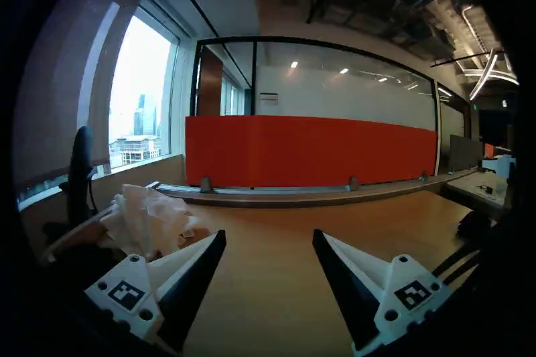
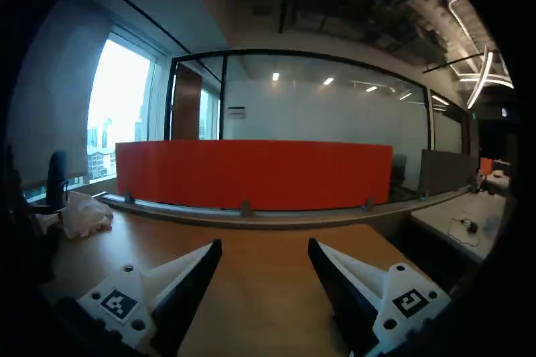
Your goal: Fold towel
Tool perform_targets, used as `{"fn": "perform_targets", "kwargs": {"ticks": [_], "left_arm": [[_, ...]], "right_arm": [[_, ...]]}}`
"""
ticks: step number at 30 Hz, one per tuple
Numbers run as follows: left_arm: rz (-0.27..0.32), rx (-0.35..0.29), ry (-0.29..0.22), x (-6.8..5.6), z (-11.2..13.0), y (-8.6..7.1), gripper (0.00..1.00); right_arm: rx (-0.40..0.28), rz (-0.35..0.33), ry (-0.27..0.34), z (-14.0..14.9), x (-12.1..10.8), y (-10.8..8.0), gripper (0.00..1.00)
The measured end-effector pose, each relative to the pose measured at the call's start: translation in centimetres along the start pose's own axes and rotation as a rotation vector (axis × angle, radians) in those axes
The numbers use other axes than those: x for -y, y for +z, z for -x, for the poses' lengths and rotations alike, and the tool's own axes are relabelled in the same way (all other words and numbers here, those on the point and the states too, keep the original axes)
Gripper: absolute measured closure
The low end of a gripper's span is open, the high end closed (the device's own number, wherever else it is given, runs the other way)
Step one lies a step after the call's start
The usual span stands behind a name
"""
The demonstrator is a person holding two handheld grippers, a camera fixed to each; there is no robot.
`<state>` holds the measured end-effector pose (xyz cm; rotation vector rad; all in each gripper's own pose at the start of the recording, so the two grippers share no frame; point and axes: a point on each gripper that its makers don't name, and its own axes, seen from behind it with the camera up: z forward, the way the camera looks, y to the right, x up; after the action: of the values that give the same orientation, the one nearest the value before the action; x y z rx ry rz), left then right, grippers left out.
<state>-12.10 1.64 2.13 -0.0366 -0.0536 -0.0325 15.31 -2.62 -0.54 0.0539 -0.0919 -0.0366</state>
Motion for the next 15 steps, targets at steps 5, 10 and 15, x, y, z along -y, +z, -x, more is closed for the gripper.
{"fn": "perform_targets", "kwargs": {"ticks": [5, 10, 15], "left_arm": [[-0.003, -0.022, 0.008, 0.2, 1.2, 0.2, 0.04], [-0.002, -0.037, 0.019, 0.1, 2.0, 0.4, 0.04], [-0.011, -0.048, 0.022, 0.3, 2.9, 0.5, 0.04]], "right_arm": [[-0.001, 0.0, -0.014, 0.5, 0.3, 0.1, 0.0], [0.01, -0.002, -0.018, 0.9, 0.4, 0.4, 0.0], [0.011, 0.006, -0.034, 1.0, 0.2, 0.7, 0.0]]}}
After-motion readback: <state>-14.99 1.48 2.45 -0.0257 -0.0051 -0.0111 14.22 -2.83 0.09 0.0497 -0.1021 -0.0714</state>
